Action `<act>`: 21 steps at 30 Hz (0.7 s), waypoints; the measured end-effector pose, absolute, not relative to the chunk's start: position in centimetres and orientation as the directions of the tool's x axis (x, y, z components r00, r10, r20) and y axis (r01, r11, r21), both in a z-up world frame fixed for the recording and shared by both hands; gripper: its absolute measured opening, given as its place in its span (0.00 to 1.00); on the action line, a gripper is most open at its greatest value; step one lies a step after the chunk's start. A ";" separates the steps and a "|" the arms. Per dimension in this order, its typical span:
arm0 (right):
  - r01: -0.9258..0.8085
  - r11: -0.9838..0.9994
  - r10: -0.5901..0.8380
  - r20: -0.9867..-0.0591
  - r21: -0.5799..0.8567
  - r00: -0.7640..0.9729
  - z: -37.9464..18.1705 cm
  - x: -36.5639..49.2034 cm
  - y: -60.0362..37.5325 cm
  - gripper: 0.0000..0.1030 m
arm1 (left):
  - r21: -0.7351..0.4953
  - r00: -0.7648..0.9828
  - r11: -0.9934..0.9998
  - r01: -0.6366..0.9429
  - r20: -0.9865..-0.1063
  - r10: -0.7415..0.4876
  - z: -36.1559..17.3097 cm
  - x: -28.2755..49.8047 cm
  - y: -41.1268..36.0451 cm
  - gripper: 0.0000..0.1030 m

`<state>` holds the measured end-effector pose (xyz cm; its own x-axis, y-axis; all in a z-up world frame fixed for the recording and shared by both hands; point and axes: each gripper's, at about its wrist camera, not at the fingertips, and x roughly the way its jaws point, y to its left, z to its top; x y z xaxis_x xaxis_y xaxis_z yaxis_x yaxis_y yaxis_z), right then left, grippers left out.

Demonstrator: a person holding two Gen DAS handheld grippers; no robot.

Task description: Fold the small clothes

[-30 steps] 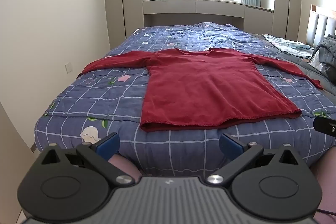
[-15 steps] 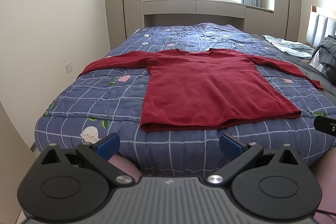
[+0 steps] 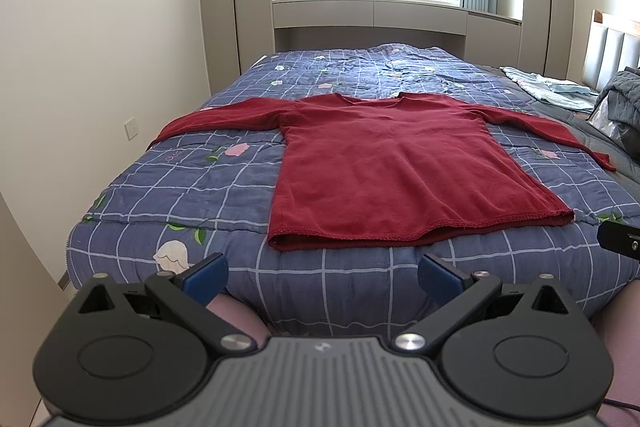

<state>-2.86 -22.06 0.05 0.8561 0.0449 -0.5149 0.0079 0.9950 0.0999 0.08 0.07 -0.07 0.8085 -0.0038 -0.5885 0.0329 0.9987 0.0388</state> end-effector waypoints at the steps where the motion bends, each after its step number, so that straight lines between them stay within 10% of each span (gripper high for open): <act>1: 0.008 0.995 0.045 -0.515 0.100 0.856 0.1 -2.9 -22.1 1.00 | 0.038 0.809 0.999 0.033 -0.588 -0.004 -0.1 0.1 0.1 1.00; 21: 0.011 0.995 0.040 -0.517 0.096 0.855 0.0 -2.9 -22.1 1.00 | 0.047 0.807 0.998 0.028 -0.590 0.005 -0.1 0.1 0.1 1.00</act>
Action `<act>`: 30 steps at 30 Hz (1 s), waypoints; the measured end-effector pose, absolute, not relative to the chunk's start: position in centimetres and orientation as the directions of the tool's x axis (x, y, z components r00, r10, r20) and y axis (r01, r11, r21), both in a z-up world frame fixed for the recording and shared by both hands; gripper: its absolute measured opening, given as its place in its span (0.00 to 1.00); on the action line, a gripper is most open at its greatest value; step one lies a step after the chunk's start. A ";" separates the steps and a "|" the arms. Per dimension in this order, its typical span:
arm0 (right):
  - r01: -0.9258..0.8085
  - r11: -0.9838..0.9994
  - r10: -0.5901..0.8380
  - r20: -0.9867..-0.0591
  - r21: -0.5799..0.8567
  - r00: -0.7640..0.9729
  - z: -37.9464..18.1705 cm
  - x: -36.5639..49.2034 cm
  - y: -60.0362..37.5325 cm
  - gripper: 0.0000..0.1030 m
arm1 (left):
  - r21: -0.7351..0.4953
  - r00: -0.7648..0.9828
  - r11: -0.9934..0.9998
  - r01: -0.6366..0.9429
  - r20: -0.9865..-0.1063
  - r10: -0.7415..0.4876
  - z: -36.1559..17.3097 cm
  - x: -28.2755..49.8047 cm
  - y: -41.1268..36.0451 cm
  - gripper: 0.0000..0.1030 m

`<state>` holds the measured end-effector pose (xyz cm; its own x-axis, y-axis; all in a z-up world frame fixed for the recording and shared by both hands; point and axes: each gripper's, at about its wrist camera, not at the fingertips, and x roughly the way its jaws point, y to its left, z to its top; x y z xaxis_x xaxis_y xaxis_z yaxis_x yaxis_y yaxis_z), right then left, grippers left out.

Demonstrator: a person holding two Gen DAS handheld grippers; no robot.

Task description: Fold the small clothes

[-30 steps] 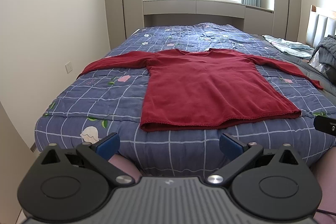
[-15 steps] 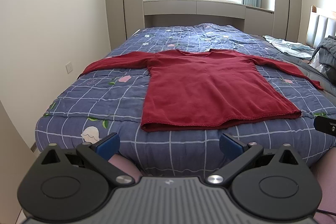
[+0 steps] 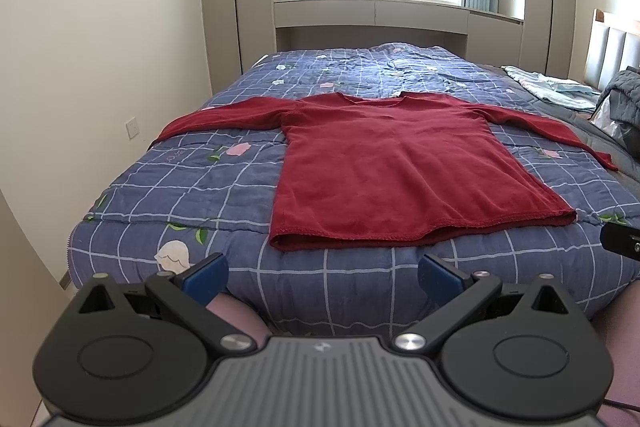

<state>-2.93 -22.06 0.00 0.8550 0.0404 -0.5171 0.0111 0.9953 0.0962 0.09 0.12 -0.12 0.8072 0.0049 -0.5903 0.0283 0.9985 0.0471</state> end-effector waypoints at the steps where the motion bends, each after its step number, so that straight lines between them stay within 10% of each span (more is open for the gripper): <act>1: 0.013 0.995 0.038 -0.518 0.095 0.855 0.0 -2.9 -22.2 1.00 | 0.057 0.805 0.998 0.025 -0.593 0.014 -0.2 0.2 0.0 1.00; 30: 0.160 0.982 -0.077 -0.558 0.101 0.826 -0.1 10.2 -28.7 1.00 | 0.044 0.732 0.999 0.003 -0.680 0.028 1.8 15.9 -2.5 1.00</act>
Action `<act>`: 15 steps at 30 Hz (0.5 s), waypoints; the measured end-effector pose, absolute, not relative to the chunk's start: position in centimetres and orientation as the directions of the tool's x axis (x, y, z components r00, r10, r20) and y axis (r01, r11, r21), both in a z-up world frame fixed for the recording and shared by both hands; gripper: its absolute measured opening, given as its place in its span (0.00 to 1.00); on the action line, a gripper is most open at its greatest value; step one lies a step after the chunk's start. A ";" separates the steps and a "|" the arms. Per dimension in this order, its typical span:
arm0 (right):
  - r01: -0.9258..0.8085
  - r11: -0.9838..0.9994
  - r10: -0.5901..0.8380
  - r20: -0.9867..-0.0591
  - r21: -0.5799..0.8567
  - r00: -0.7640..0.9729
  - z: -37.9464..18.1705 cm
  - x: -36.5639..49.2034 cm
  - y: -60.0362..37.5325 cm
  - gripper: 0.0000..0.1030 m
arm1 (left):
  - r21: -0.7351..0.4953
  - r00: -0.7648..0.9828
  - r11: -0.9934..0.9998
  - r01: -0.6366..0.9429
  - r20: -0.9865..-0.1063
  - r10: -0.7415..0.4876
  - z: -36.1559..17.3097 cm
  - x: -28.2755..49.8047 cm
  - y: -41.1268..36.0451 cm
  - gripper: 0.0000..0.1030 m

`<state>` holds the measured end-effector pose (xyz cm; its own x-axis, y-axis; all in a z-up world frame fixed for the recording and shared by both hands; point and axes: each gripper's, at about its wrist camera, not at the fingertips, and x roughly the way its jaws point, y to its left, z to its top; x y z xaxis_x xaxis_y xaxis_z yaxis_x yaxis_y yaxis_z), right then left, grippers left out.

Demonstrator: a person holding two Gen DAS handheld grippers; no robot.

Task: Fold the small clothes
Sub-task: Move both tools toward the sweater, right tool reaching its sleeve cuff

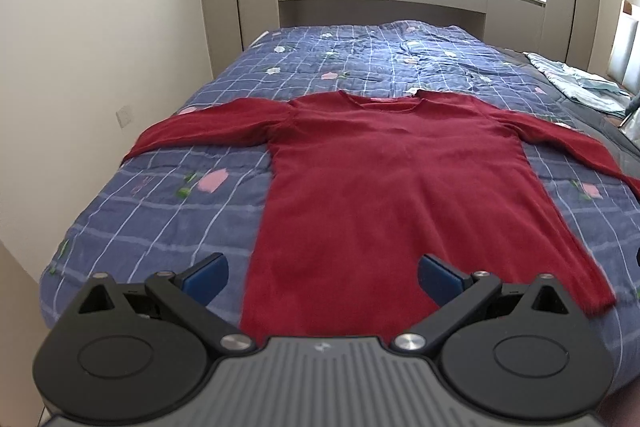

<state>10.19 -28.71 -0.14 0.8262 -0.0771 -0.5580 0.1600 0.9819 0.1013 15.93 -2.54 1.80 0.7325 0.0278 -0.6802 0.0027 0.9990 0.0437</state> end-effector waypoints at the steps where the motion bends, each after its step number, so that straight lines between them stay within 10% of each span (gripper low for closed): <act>1: 0.173 0.981 -0.097 -0.554 0.086 0.827 0.0 11.2 -29.2 1.00 | 0.039 0.726 0.999 0.007 -0.688 0.022 1.9 17.2 -2.9 1.00; 15: 0.338 0.940 -0.295 -0.614 -0.049 0.732 -0.1 26.3 -40.7 1.00 | 0.029 0.682 0.995 0.095 -0.730 -0.043 0.3 33.7 -12.3 1.00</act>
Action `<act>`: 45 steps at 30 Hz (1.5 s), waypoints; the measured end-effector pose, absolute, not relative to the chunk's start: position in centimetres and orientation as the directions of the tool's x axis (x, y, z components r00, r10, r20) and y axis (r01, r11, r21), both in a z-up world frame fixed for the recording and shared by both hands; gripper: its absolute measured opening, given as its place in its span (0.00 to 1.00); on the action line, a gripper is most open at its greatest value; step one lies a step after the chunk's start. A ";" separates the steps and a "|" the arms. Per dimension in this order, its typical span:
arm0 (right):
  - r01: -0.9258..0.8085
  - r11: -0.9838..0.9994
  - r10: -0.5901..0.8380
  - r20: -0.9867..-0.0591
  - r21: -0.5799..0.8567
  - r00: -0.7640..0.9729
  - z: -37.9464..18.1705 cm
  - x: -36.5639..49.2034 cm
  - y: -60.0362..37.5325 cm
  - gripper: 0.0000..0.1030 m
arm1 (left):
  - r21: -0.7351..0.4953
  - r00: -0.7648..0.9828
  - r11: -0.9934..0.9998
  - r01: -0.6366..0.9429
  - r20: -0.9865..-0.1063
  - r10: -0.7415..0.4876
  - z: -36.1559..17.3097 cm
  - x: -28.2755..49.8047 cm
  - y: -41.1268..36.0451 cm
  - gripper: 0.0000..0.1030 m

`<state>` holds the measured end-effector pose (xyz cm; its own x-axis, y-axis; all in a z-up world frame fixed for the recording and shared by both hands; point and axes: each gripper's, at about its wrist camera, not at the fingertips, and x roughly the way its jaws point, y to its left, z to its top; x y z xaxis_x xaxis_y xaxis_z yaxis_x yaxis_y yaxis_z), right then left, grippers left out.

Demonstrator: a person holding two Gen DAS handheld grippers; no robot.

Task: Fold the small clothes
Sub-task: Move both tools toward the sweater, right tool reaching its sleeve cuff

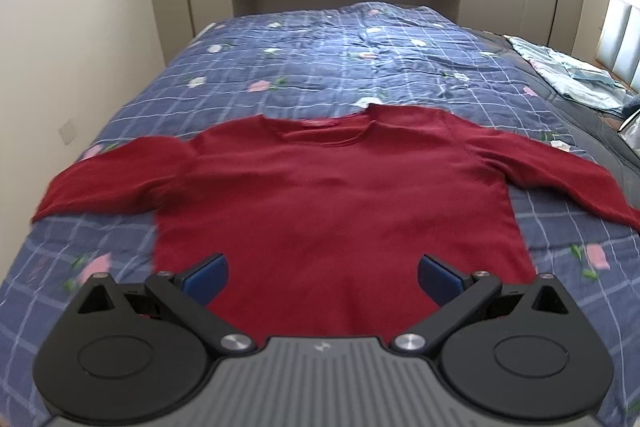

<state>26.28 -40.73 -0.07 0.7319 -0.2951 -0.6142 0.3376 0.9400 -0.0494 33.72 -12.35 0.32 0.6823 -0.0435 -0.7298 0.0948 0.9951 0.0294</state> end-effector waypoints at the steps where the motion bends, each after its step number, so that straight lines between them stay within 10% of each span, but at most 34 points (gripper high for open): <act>1: 0.360 0.931 -0.314 -0.626 -0.056 0.714 -0.3 27.2 -41.7 1.00 | 0.029 0.680 0.995 0.098 -0.732 -0.046 0.1 34.5 -13.0 1.00; 13: 0.451 0.880 -0.439 -0.622 -0.150 0.648 -3.5 32.5 -48.4 1.00 | 0.023 0.666 0.994 0.103 -0.744 -0.052 -4.5 42.2 -19.4 1.00; 26: 0.684 0.640 -0.386 -0.623 0.351 0.680 -8.6 29.9 -58.3 0.92 | 0.041 0.678 0.994 0.098 -0.734 -0.036 -6.9 45.3 -21.8 1.00; 36: 0.761 0.323 -0.423 -0.634 0.562 0.647 -11.3 28.2 -61.8 0.67 | 0.052 0.673 0.994 0.092 -0.739 -0.023 -7.5 46.5 -21.6 1.00; 42: 0.801 0.154 -0.475 -0.668 0.578 0.573 -12.3 28.1 -63.3 0.11 | 0.059 0.648 0.996 0.073 -0.762 -0.003 -8.5 48.8 -20.7 1.00; 45: 0.794 0.158 -0.484 -0.655 0.587 0.580 -11.9 28.6 -63.4 0.05 | 0.029 0.639 0.997 0.070 -0.769 -0.023 -8.3 49.2 -19.6 1.00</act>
<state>28.60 -63.42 -11.89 0.5804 -0.4843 -0.6547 0.7940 0.1579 0.5871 49.16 -19.63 -8.27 0.6392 -0.0228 -0.7687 0.0701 0.9971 0.0287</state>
